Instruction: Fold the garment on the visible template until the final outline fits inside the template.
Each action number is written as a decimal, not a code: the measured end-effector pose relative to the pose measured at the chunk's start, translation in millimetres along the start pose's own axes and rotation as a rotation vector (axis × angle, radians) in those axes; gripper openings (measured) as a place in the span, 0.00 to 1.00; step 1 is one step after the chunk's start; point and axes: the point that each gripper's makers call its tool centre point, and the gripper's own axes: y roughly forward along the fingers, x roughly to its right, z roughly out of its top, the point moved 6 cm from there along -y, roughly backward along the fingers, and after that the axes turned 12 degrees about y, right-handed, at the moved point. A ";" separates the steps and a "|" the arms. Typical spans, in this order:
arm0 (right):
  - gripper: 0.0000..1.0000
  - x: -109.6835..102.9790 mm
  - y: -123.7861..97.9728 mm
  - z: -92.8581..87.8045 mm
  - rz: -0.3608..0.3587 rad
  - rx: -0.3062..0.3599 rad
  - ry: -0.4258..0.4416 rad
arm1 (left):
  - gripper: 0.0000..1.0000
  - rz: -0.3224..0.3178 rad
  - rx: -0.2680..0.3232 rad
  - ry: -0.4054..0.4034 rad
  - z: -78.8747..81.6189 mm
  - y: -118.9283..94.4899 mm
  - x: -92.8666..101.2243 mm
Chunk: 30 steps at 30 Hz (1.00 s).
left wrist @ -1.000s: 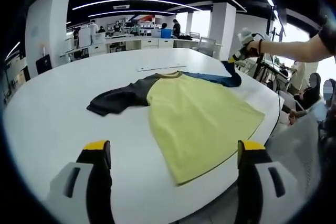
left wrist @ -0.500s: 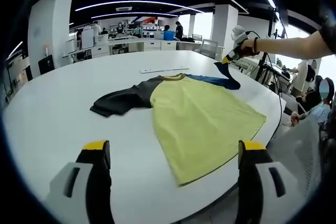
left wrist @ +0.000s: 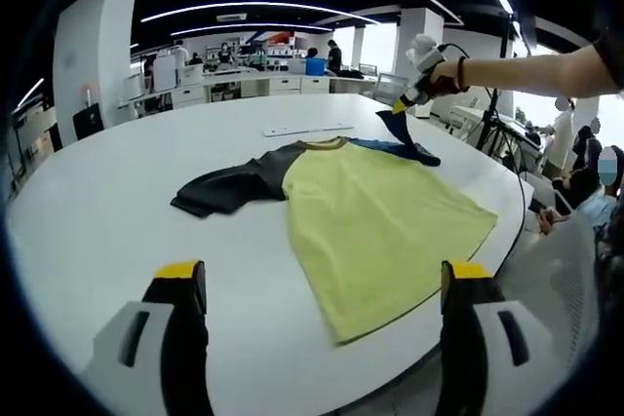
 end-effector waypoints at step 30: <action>0.00 -95.6 22.0 24.9 0.132 0.021 -0.064 | 0.99 -0.015 0.020 -0.015 -1.0 1.3 -0.3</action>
